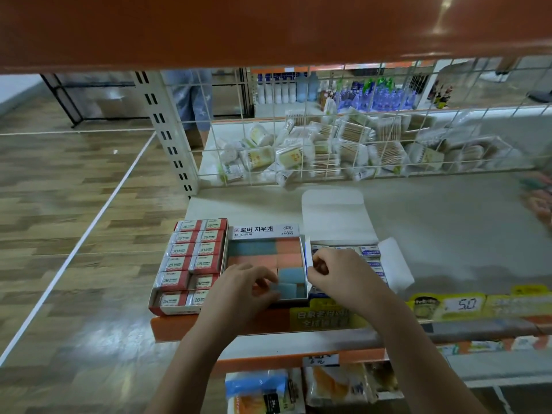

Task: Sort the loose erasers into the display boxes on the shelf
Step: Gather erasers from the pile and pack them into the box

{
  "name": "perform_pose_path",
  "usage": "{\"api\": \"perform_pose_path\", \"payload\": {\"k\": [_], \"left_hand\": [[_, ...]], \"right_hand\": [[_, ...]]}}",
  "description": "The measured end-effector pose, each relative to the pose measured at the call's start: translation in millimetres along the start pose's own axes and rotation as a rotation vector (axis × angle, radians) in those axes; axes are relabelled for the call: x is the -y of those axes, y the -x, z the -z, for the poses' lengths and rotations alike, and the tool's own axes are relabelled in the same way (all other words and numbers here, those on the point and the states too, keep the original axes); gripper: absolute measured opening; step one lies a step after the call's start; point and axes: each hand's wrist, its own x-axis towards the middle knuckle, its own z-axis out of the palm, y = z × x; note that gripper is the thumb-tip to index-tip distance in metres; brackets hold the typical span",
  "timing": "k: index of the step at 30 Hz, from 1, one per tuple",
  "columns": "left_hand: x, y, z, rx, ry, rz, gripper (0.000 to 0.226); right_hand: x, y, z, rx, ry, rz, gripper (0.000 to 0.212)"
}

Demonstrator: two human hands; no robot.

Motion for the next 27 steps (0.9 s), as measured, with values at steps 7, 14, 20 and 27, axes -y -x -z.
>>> {"api": "perform_pose_path", "payload": {"k": [7,14,20,27], "left_hand": [[-7.7,-1.6,-3.2,0.004,-0.007,0.008,0.021],[-7.9,-4.5,-4.3,0.041,-0.023,0.007,0.021],[-9.3,-12.6,12.2,0.033,-0.060,-0.090,0.022],[-66.0,-59.7,28.4,-0.139,-0.261,-0.333,0.034]], "right_hand": [[1.5,-0.4,-2.7,0.004,-0.005,-0.022,0.017],[3.4,3.2,-5.7,0.004,-0.013,-0.013,0.015],[6.3,7.1,2.5,0.045,0.041,-0.029,0.027],[-26.8,12.6,39.9,-0.152,0.226,-0.034,0.031]]}}
